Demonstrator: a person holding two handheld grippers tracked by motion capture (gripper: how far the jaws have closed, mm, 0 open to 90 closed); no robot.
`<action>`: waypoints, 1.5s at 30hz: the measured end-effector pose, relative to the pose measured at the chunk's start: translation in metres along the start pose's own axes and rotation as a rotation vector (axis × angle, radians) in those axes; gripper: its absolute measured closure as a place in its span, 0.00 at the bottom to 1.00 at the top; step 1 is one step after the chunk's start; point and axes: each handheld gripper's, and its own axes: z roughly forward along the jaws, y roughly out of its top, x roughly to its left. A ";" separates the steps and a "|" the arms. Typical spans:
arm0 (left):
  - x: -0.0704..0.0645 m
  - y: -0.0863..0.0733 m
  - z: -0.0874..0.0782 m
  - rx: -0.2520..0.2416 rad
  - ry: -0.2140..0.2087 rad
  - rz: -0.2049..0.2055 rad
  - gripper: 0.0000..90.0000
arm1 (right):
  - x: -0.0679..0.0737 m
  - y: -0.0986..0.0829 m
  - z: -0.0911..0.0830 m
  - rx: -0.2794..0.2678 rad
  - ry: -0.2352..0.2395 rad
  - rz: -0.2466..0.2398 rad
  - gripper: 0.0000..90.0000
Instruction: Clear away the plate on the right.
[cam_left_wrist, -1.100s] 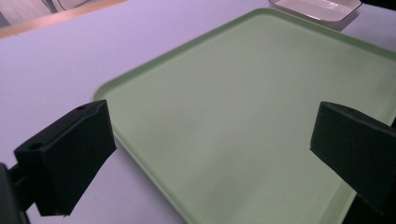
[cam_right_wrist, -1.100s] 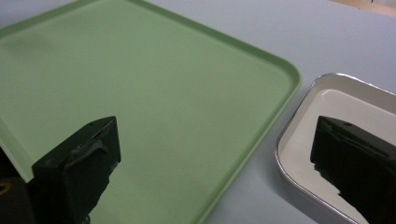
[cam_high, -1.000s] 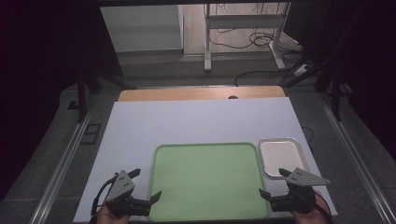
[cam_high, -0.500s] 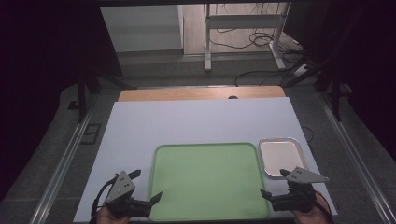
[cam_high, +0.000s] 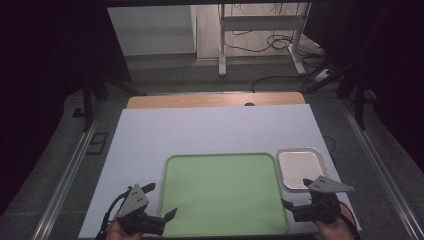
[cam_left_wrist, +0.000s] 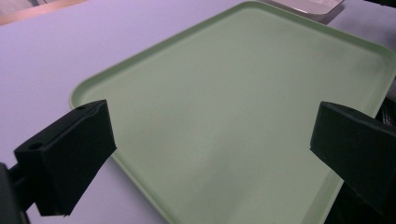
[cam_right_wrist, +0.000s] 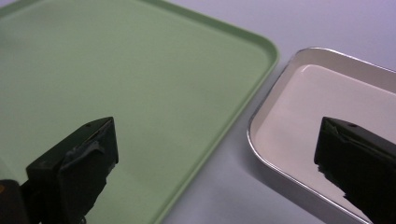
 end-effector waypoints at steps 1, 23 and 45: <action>-0.001 0.000 0.000 0.000 -0.002 0.009 0.00 | -0.001 0.000 0.000 0.002 -0.003 0.005 0.00; -0.008 0.001 0.005 0.036 0.030 0.094 0.00 | -0.025 0.004 0.006 -0.006 -0.058 0.017 0.02; -0.010 0.002 0.006 0.042 0.031 0.106 0.00 | -0.051 0.006 0.018 0.010 -0.094 0.033 0.00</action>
